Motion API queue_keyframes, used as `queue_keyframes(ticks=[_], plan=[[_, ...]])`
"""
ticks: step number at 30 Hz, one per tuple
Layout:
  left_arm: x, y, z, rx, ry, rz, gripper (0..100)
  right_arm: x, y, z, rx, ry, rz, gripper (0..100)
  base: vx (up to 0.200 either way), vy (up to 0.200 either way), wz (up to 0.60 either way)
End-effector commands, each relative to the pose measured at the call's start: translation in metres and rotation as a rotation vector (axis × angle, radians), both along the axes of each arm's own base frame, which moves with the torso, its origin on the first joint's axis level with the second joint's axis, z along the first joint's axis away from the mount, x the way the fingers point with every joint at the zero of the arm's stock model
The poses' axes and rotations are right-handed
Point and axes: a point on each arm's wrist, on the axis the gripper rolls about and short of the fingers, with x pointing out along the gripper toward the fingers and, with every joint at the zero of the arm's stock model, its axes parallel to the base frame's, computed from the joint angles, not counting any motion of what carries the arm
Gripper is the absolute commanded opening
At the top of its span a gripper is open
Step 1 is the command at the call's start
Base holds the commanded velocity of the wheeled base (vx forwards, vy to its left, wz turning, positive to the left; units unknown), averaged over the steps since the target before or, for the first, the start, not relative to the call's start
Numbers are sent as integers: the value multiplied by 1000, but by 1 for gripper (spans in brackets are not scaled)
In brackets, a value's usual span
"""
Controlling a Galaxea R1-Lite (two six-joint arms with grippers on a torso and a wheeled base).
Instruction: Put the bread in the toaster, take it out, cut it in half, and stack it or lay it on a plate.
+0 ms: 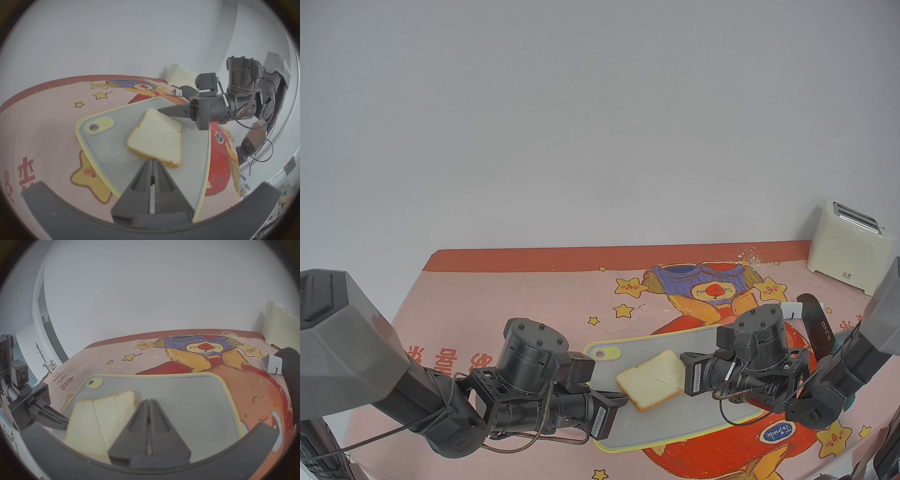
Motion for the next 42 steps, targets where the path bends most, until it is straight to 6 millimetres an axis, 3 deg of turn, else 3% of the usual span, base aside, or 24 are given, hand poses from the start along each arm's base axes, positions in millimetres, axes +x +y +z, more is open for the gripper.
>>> queue_keyframes(ticks=[1,12,18,26,27,30,34,37,42], plan=[[1,0,-3,5,5,3,0,-4,-2,10,33,-22,17,0,0,0,0],[1,-1,0,-2,-2,0,0,-14,2,28,157,-7,80,0,0,0,0],[2,-2,1,-9,-9,0,0,-20,7,28,181,17,122,0,0,0,0],[4,-4,5,-40,-41,2,0,-43,13,21,199,98,240,0,0,0,0],[3,-3,3,-33,-34,2,0,-43,10,29,226,82,254,0,0,0,0],[2,-2,2,-30,-31,2,0,-41,7,34,239,61,237,0,0,0,0],[1,0,0,-23,-23,4,0,-17,-8,50,280,-9,142,0,0,0,0],[-1,2,-2,-13,-15,3,0,-11,-18,57,283,-37,105,0,0,0,0],[-4,4,-4,-8,-10,3,0,-7,-19,55,274,-34,89,0,0,0,0]])
